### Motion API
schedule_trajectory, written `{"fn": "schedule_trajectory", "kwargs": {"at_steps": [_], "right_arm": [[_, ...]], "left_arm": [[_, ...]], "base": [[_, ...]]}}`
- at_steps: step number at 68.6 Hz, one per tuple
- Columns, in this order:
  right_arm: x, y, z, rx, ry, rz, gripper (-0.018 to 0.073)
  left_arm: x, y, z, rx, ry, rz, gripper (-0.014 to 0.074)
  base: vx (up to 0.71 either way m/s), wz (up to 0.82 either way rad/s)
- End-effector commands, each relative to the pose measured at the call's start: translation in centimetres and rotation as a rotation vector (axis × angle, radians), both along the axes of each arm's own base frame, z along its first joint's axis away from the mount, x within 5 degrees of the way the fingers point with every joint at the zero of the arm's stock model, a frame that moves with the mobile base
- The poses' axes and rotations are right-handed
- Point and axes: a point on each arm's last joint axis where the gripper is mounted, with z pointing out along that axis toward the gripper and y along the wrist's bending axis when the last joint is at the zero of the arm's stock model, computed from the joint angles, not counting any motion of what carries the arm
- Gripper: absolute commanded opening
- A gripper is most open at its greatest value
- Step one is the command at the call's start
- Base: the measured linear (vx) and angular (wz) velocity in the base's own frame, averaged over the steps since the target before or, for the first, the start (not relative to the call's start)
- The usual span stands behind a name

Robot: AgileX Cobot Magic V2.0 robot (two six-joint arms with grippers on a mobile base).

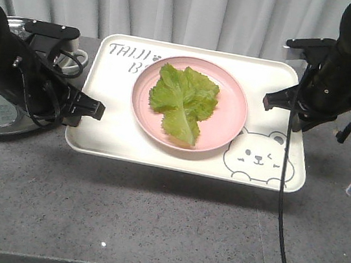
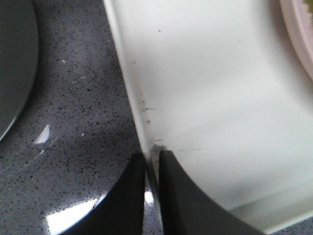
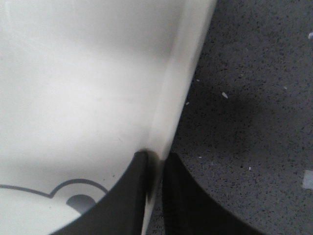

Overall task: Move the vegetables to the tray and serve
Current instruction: 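Lift the tray with both grippers off the counter, then hold the tray level with both grippers while the base backs away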

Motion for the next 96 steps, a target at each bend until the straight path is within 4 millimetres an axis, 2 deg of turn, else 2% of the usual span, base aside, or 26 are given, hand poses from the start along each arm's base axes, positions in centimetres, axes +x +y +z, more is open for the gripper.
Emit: {"fn": "schedule_trajectory", "kwargs": {"at_steps": [1,23,96], "right_arm": [[-2.1,1.0,4.1,0.090,-0.077,0.059,0.0025],[-3.4,0.7,6.0,0.094,-0.129,0.069,0.0025],[-3.4,0.8,6.0,0.100,-0.128,0.072,0.0025]], "left_arm": [[-0.5,-1.0,3.9,-0.149,-0.188,-0.019,-0.0006],[-0.5,-1.0,4.0,-0.150,-0.198,-0.018,-0.0006],[-0.4,-1.0,4.1,-0.154,-0.211,-0.016,-0.0007]], "base": [[0.00,0.00],[0.00,0.00],[0.00,0.00]]}}
